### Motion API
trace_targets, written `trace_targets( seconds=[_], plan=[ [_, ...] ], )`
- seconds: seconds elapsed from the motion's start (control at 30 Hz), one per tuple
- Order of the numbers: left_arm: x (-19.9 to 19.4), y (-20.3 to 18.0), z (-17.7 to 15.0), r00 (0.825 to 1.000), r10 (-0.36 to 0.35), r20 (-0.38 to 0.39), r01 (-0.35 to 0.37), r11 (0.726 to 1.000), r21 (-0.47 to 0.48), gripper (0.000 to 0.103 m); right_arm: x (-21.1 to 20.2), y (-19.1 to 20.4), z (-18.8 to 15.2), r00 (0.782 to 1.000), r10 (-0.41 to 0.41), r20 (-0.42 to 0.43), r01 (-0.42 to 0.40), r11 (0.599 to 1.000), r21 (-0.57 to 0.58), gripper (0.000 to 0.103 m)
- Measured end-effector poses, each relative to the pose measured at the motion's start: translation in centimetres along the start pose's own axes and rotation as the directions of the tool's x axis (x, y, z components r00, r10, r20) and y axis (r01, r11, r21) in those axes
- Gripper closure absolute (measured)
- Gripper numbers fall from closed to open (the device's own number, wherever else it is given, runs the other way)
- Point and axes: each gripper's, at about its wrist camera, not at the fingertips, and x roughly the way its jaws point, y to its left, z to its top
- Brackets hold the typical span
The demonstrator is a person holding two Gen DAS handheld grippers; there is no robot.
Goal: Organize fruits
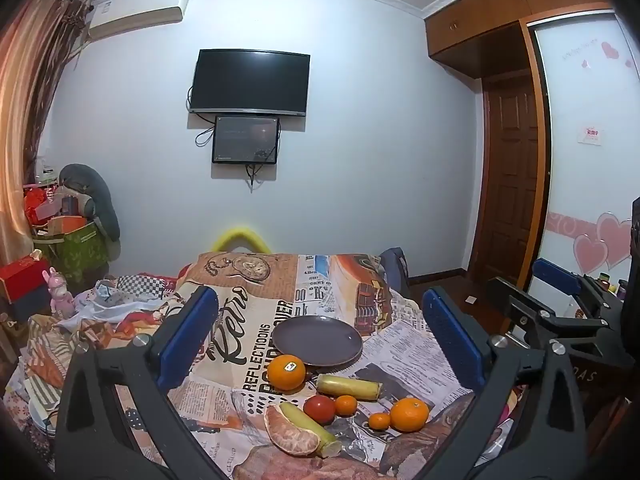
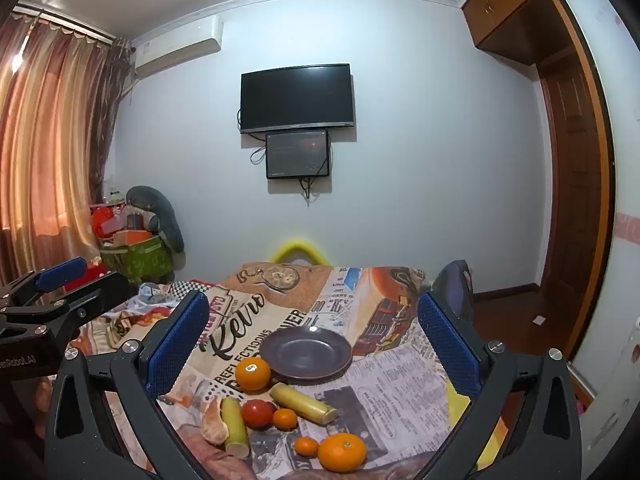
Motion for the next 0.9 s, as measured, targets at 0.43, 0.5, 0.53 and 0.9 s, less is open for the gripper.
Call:
trace_targets(
  seconds=[0.43, 0.5, 0.53, 0.9],
  plan=[
    [0.25, -0.13, 0.07, 1.0, -0.006, -0.007, 0.006, 1.0, -0.009, 0.0, -0.22, 0.09, 0.02, 1.0, -0.001, 0.003, 0.001, 1.0, -0.006, 0.0],
    [0.26, -0.16, 0.08, 1.0, -0.009, -0.008, 0.009, 1.0, -0.007, 0.0, -0.17, 0.11, 0.06, 1.0, 0.001, 0.002, -0.001, 1.0, -0.006, 0.0],
    [0.23, 0.09, 0.11, 1.0, -0.01, -0.008, 0.01, 1.0, -0.006, 0.0, -0.21, 0.1, 0.05, 1.0, 0.001, 0.003, -0.001, 1.0, -0.005, 0.0],
    [-0.05, -0.13, 0.3, 1.0, -0.02, -0.005, 0.02, 1.0, -0.003, 0.0, -0.13, -0.07, 0.14, 1.0, 0.003, 0.005, -0.003, 1.0, 0.0, 0.0]
  ],
)
